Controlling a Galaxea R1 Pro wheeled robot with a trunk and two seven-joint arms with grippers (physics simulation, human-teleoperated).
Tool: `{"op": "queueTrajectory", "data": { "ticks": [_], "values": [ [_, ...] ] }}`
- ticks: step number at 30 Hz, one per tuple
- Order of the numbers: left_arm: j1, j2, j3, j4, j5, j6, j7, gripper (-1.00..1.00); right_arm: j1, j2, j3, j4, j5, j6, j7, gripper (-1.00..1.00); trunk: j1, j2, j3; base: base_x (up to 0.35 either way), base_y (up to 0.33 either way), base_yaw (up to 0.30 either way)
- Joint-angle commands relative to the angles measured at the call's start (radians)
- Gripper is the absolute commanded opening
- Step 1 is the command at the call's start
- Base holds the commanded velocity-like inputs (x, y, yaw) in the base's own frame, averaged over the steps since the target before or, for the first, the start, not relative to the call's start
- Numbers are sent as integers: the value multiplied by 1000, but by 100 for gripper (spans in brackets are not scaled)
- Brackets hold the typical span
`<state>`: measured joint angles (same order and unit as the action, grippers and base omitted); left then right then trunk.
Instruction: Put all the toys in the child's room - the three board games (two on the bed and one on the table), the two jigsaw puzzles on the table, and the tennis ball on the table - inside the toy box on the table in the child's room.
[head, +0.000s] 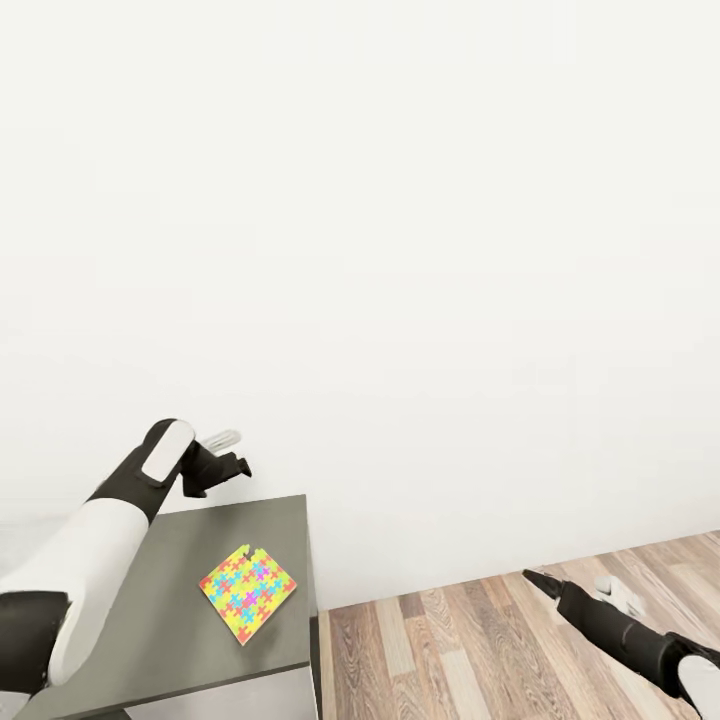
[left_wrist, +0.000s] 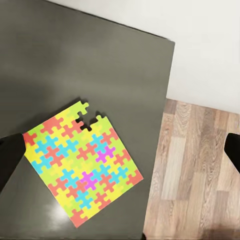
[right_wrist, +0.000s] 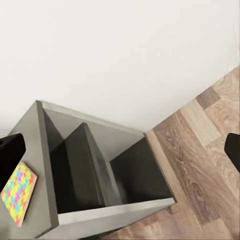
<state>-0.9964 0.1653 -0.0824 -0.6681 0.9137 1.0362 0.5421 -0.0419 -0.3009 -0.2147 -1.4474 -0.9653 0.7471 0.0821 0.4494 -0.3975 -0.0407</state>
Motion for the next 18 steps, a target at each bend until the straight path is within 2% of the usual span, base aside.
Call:
{"op": "queueTrajectory", "data": {
  "ticks": [1, 3, 4, 8, 12, 13, 15, 16, 17, 18],
  "values": [
    [-1, 0, -6, 5, 9, 1, 8, 100, -5, 0, 9, -1, 4, 6, -19, 100, 1, -2, -2, 0, 0, 0],
    [-2, -1, -6, 19, 5, 1, 6, 100, -15, 2, 41, -6, 4, 7, -93, 100, 1, -2, -2, 0, 0, 0],
    [-2, -1, -9, 27, 3, 2, 4, 100, -21, 7, 79, -22, 4, 8, -144, 100, 1, -2, -2, 0, 0, 0],
    [-2, -1, -10, 29, 4, 2, 2, 100, -30, 17, 130, -43, 4, 3, -175, 100, 1, -2, -2, 0, 0, 0],
    [-1, -1, -11, 30, 4, 3, 1, 100, -125, 50, 185, -46, 15, 10, -242, 100, 1, -2, -2, 0, 0, 0],
    [-1, -1, -11, 30, 4, 3, 1, 100, -169, 66, 217, -41, 35, 17, -289, 100, 1, -2, -2, 0, 0, 0],
    [-1, -1, -11, 30, 4, 4, 1, 100, -252, 110, 307, 0, 97, 47, -410, 100, 1, -2, -2, 0, 0, 0],
    [-1, -1, -11, 30, 4, 3, 1, 100, -271, 123, 328, 18, 113, 55, -442, 100, 1, -2, -2, 0, 0, 0],
    [-1, -1, -11, 30, 4, 3, 2, 100, -306, 152, 364, 57, 141, 68, -505, 100, 1, -2, -2, 0, 0, 0],
    [-1, 0, -11, 30, 4, 3, 2, 100, -321, 168, 378, 76, 152, 72, -532, 100, 1, -2, -2, 0, 0, 0]
  ]
}}
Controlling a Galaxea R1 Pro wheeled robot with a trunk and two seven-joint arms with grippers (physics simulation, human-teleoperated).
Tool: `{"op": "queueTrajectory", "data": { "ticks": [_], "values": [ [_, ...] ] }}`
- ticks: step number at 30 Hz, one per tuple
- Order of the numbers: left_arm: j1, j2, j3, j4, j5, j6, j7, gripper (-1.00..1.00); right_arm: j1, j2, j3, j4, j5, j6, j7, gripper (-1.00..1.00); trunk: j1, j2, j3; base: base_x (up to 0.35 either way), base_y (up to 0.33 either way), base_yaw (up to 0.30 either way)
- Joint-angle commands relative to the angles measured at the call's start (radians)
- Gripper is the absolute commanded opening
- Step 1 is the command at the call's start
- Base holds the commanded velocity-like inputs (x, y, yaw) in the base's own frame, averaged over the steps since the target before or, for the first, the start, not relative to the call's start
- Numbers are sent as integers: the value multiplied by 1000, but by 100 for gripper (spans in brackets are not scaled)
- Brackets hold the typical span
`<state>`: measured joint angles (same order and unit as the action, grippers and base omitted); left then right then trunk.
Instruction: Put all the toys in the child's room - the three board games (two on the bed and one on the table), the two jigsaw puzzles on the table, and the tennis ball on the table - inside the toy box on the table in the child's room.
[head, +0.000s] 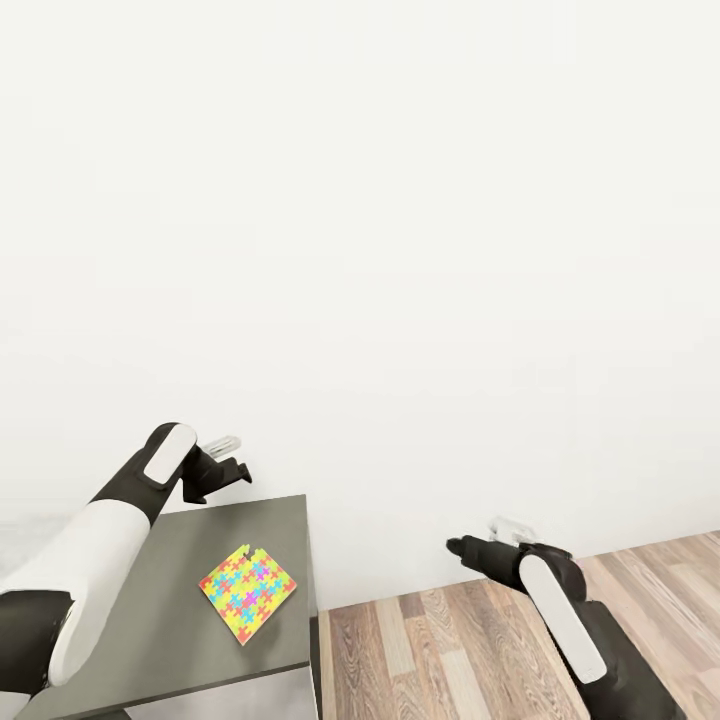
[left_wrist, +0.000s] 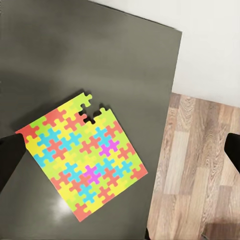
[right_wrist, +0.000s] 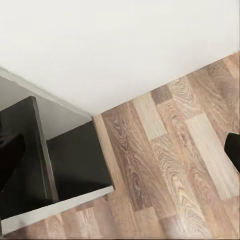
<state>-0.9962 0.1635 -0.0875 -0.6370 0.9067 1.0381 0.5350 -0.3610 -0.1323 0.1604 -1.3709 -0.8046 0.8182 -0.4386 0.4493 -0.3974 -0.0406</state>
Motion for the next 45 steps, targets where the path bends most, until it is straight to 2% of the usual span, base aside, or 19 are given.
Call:
{"op": "queueTrajectory", "data": {
  "ticks": [1, 3, 5, 7, 11, 21, 35, 37, 42, 45],
  "values": [
    [-1, 2, -6, -1, 11, 1, 9, 100, -25, 32, 22, 35, 8, 8, -58, 100, 1, -3, -2, 0, 0, 0],
    [0, 4, -6, -1, 13, 1, 8, 100, -47, 77, 40, 71, 22, 13, -103, 100, 1, -3, -3, 0, 0, 0],
    [3, 6, -6, -1, 16, 1, 8, 100, -58, 102, 51, 92, 29, 14, -124, 100, 1, -3, -4, 0, 0, 0],
    [4, 8, -6, 0, 14, 0, 9, 100, -65, 115, 56, 101, 32, 15, -136, 100, 1, -3, -7, 0, 0, 0],
    [7, 16, -6, 0, 10, 0, 8, 100, -70, 127, 61, 109, 32, 18, -145, 100, 1, -3, -13, 0, 0, 0],
    [26, 46, -6, 51, 9, 1, 1, 100, -72, 125, 61, 113, 27, 20, -141, 100, 1, -3, -28, 47, 0, 0],
    [28, 57, -7, 60, 9, 1, -35, 100, -72, 118, 59, 115, 33, 16, -91, 100, 1, -3, -35, 6, 0, 0],
    [28, 68, -5, 60, 8, 0, -74, 100, -72, 117, 59, 115, 34, 16, -88, 100, 1, -3, -38, 0, 0, 0],
    [26, 124, -5, 60, 4, -4, -214, 100, -72, 116, 59, 116, 34, 16, -85, 100, 1, -3, -46, 0, 0, 0],
    [24, 134, -5, 60, -13, -22, -246, 100, -72, 116, 59, 116, 34, 15, -85, 100, 1, -3, -51, 0, 0, 0]
  ]
}}
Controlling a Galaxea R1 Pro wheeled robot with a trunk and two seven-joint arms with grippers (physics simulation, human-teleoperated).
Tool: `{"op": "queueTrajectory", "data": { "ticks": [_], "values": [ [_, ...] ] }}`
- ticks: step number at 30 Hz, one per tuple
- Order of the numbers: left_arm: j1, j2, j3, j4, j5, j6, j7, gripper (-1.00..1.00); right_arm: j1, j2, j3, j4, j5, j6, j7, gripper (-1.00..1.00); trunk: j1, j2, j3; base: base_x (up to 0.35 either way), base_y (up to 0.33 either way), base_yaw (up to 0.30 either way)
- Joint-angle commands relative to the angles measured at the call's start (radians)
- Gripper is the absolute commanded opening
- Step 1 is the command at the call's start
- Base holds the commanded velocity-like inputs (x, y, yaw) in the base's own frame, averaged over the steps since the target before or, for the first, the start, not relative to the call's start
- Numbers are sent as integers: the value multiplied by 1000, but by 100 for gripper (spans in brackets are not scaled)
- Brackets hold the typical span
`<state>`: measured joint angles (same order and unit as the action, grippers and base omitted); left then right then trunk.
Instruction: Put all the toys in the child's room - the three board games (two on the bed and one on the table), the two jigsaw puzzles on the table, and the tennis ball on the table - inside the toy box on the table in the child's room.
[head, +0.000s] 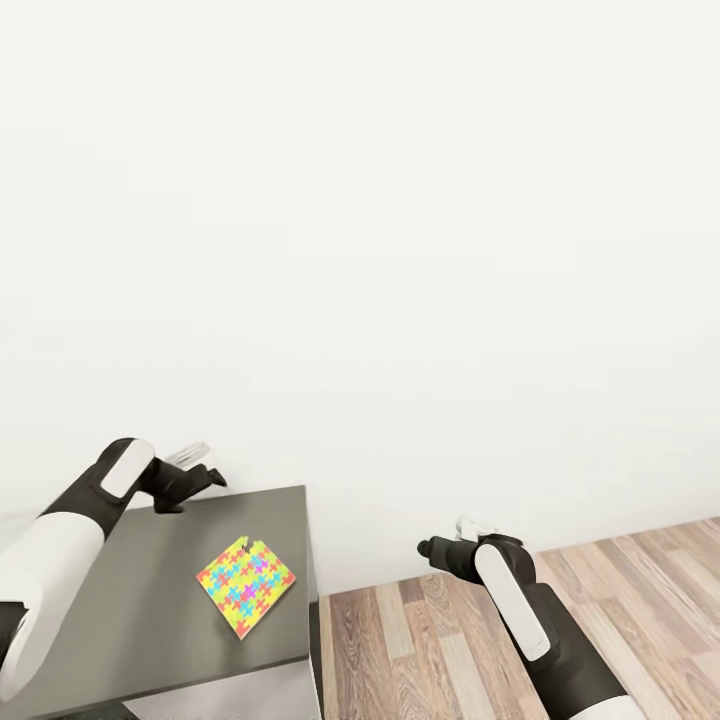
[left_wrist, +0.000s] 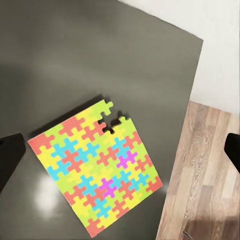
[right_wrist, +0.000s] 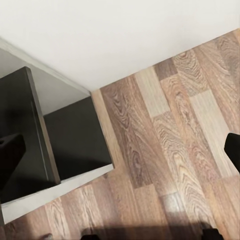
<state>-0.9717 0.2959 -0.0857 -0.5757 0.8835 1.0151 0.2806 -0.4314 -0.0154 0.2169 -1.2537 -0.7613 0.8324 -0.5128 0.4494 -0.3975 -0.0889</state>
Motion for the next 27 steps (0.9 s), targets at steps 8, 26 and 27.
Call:
{"op": "queueTrajectory", "data": {
  "ticks": [8, 26, 27],
  "values": [
    [-2, 5, -11, 39, -127, -129, -96, 100, -1, 0, 0, 12, -9, 1, -10, 100, 1, -2, -15, 0, 0, 0],
    [-1, -1, -8, 77, -383, -235, -277, 100, -1, 5, 0, 31, -7, -1, -9, 100, 1, -2, -45, 67, 30, 0],
    [-1, -1, -9, 77, -385, -235, -277, 100, -1, 5, 0, 31, -7, -1, -9, 100, 1, -2, -47, 38, 17, 0]
  ]
}}
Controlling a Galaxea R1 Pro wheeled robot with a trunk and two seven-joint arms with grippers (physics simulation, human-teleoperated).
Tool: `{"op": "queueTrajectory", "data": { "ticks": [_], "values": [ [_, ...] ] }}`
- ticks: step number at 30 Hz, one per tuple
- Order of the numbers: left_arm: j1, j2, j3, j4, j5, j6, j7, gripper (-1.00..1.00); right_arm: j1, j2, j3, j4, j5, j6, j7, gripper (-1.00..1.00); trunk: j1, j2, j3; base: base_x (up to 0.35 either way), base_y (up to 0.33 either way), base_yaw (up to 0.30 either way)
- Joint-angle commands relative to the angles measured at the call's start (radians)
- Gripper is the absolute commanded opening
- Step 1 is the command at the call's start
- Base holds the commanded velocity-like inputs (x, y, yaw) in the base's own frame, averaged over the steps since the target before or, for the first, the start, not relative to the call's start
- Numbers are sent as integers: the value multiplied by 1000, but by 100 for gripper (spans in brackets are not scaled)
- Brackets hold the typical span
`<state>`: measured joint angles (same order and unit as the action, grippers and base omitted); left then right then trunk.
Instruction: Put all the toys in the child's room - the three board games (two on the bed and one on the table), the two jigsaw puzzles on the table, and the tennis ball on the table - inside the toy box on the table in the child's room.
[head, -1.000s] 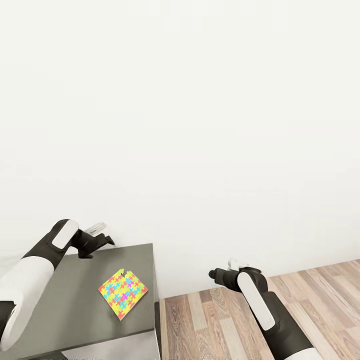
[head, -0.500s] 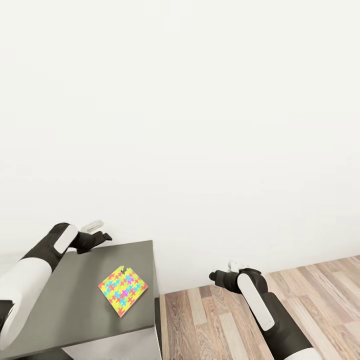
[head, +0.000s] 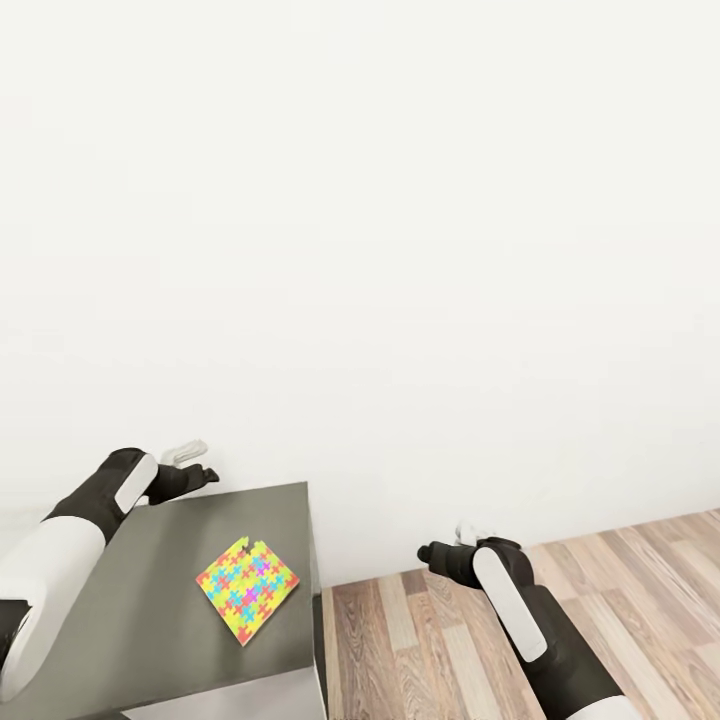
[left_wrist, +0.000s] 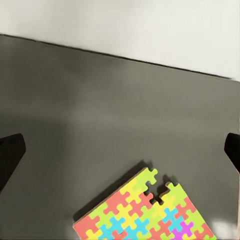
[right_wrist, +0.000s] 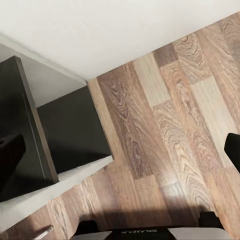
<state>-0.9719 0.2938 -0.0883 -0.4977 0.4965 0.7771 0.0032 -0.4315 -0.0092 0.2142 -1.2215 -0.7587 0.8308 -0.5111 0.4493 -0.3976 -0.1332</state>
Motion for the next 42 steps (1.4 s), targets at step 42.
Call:
{"op": "queueTrajectory", "data": {
  "ticks": [42],
  "values": [
    [32, -5, -56, 145, -6, -79, -164, 100, -1, -5, 2, 5, -10, 1, -10, 100, 1, -2, -71, 2, 1, 0]
  ]
}}
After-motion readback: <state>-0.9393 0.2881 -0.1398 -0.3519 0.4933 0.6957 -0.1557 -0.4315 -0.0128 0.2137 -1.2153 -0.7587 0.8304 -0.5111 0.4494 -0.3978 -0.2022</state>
